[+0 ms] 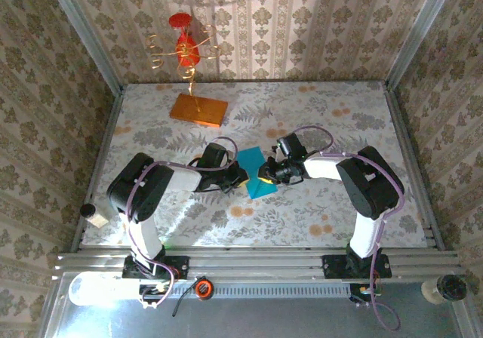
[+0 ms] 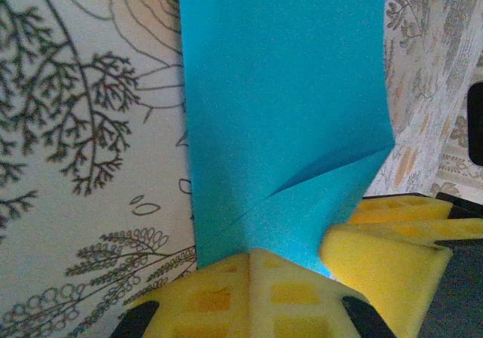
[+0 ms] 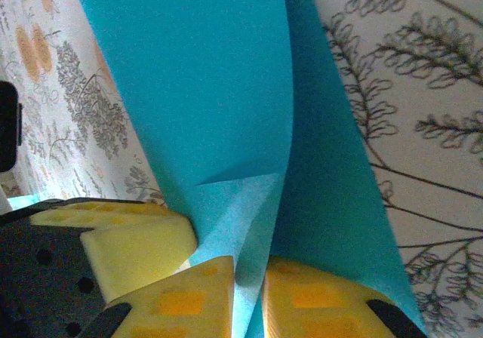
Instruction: Fold a paper plane with a square sheet of paper (pick it up from the middle)
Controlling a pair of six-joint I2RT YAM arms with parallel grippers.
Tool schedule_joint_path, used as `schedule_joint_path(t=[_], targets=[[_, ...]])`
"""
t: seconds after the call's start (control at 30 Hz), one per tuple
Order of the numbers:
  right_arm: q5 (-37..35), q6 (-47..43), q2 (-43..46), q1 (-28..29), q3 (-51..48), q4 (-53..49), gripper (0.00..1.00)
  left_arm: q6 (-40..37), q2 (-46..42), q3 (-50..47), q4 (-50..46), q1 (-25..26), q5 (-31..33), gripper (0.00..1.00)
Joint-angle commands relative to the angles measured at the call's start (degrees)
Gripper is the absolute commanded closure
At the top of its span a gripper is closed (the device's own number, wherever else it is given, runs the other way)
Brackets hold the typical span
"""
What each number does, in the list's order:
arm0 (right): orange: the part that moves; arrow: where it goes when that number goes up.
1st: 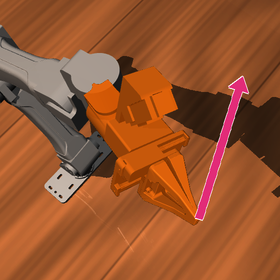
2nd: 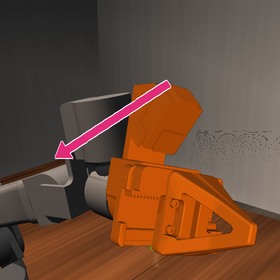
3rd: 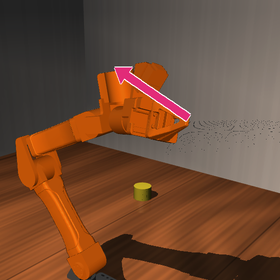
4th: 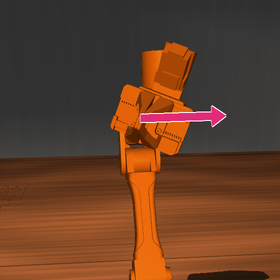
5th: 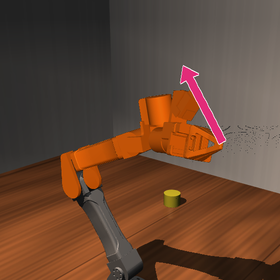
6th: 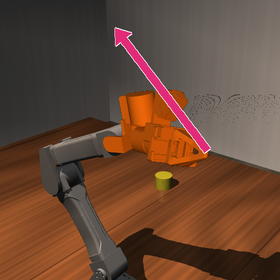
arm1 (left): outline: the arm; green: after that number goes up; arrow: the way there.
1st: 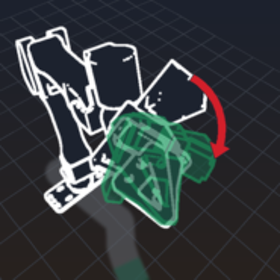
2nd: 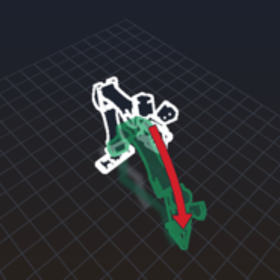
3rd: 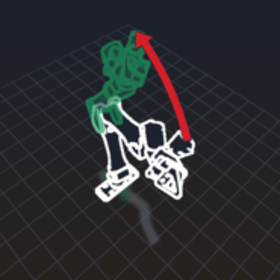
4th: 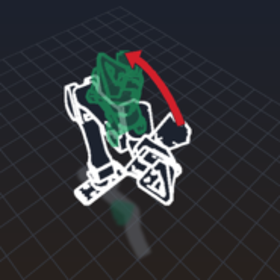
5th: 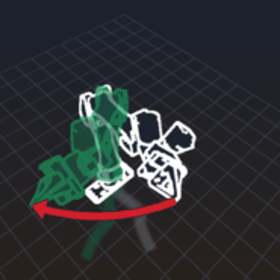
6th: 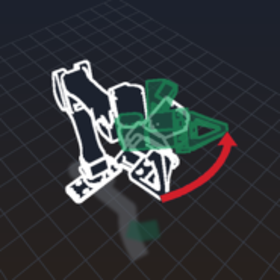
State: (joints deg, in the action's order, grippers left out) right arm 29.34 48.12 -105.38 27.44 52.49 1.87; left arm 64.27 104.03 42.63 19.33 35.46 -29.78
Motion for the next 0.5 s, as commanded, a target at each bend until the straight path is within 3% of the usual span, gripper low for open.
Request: schedule_joint_path(t=[0.0, 0.23, 0.47], targets=[[2.5, -0.6, -0.4, 0.7, -0.5, 2.4, 0.82, -1.8, 0.4, -0.2, -8.7, -0.8, 3.3, 0.99], [1.5, -0.6, -0.5, 0.9, -0.7, 2.4, 0.89, -3.4, -3.2, 2.7, -8.8, -1.2, 3.4, 0.93], [-1.4, -4.4, 4.0, 0.3, -0.2, 2.5, 0.95, -6.4, -15.0, 1.5, -12.8, -4.3, 7.7, 0.80]])
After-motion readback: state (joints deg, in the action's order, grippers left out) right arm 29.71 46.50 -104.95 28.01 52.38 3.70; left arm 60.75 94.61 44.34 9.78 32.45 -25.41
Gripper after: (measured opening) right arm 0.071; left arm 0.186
